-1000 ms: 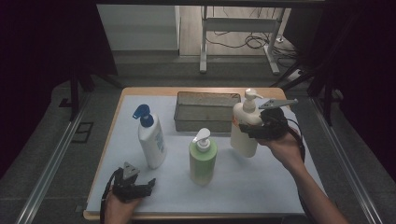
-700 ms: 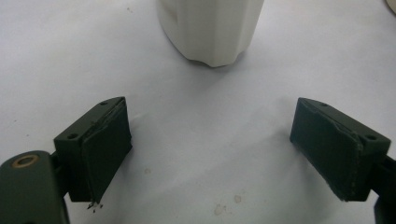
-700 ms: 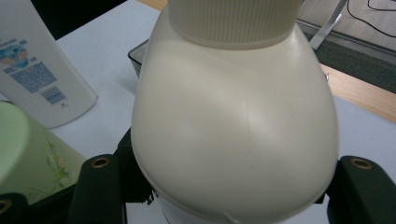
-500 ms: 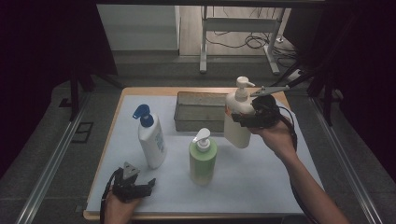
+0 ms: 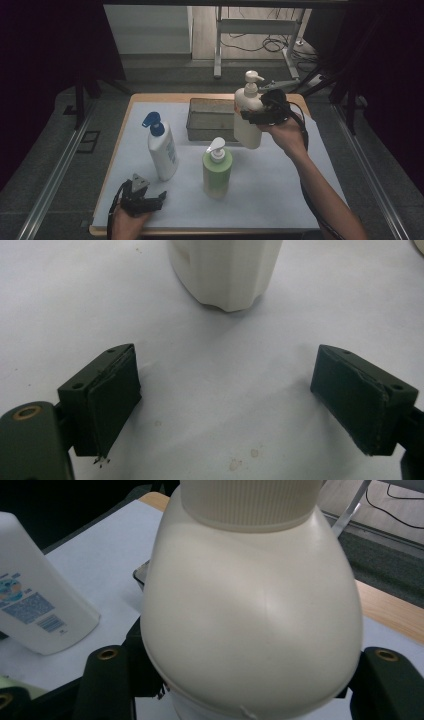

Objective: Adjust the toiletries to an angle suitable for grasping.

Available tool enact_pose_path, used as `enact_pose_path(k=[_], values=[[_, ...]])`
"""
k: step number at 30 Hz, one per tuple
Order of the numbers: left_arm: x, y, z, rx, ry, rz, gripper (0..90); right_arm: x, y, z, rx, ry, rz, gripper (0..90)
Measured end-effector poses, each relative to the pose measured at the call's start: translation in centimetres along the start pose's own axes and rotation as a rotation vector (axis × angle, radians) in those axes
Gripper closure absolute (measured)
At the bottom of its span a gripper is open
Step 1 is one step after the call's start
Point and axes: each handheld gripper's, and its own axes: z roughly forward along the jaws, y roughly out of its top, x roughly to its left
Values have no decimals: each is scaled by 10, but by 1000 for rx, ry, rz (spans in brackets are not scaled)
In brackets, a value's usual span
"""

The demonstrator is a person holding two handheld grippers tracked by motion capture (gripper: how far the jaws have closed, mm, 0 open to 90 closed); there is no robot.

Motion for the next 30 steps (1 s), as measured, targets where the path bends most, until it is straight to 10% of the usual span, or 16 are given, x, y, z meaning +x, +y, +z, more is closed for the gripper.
enact_pose_path(k=[30], values=[[0, 0, 0, 0, 0, 1, 121, -5, 32, 63, -29, -71, 47, 373]])
